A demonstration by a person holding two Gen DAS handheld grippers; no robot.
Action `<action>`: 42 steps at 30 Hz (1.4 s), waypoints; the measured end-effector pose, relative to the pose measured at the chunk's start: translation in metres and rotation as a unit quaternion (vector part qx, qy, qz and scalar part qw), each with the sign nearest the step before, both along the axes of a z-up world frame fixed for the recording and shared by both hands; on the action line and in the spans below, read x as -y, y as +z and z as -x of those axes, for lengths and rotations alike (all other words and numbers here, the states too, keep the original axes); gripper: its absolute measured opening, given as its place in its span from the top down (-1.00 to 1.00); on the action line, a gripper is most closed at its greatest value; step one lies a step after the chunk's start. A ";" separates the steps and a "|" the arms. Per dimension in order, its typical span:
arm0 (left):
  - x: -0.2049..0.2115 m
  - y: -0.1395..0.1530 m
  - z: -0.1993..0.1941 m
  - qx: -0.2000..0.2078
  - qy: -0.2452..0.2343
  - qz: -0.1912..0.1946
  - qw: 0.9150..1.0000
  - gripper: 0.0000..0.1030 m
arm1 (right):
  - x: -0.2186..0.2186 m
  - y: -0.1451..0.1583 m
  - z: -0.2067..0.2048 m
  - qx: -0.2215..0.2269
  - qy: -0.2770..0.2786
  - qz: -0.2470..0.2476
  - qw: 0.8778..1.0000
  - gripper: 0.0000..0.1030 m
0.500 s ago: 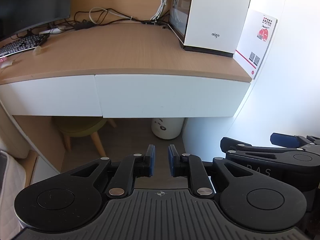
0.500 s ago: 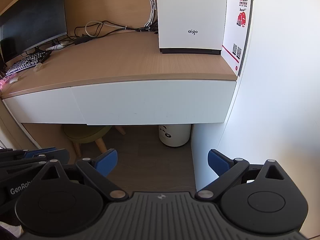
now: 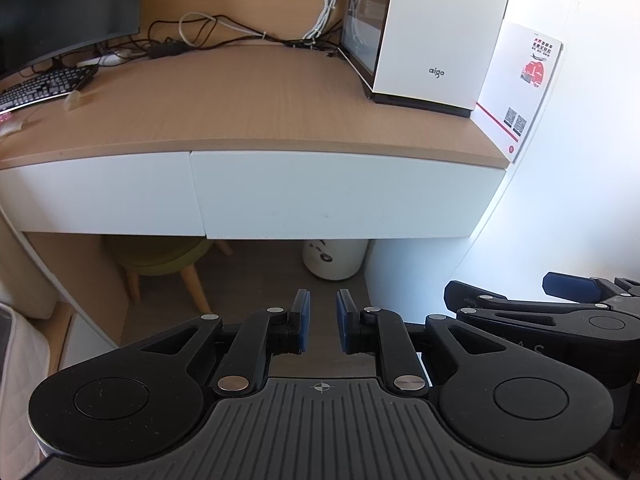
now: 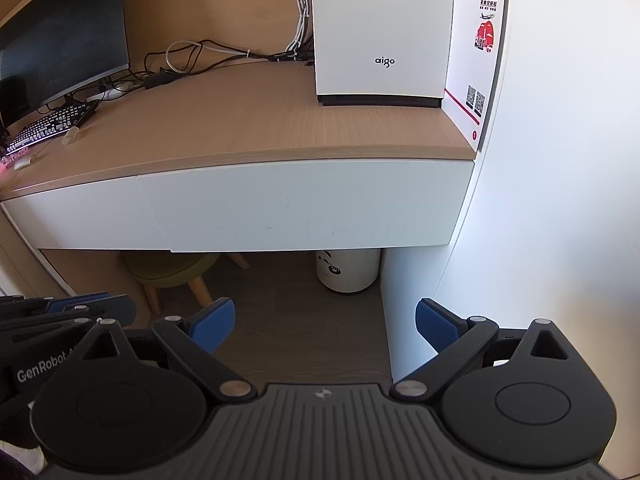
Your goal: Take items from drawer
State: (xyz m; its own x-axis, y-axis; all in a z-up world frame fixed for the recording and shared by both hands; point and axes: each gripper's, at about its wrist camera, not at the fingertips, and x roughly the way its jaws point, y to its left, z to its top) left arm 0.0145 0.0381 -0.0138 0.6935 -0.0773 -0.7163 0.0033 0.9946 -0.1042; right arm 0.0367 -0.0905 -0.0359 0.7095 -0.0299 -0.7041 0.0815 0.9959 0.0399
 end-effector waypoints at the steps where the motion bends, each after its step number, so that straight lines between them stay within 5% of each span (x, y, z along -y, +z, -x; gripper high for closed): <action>1: -0.001 -0.001 -0.001 0.000 -0.001 0.001 1.000 0.67 | 0.000 -0.001 -0.001 -0.002 -0.001 0.000 1.000 -0.90; 26: -0.027 -0.010 -0.039 -0.013 -0.044 0.041 0.998 0.67 | -0.015 -0.003 -0.027 -0.014 -0.046 0.025 0.999 -0.90; 37: -0.033 -0.026 -0.079 -0.036 -0.005 0.024 0.999 0.65 | 0.003 -0.012 -0.069 -0.020 -0.018 0.019 0.999 -0.90; 42: -0.042 -0.040 -0.108 -0.005 0.018 0.016 1.000 0.63 | 0.020 -0.029 -0.107 0.003 0.004 0.006 1.000 -0.90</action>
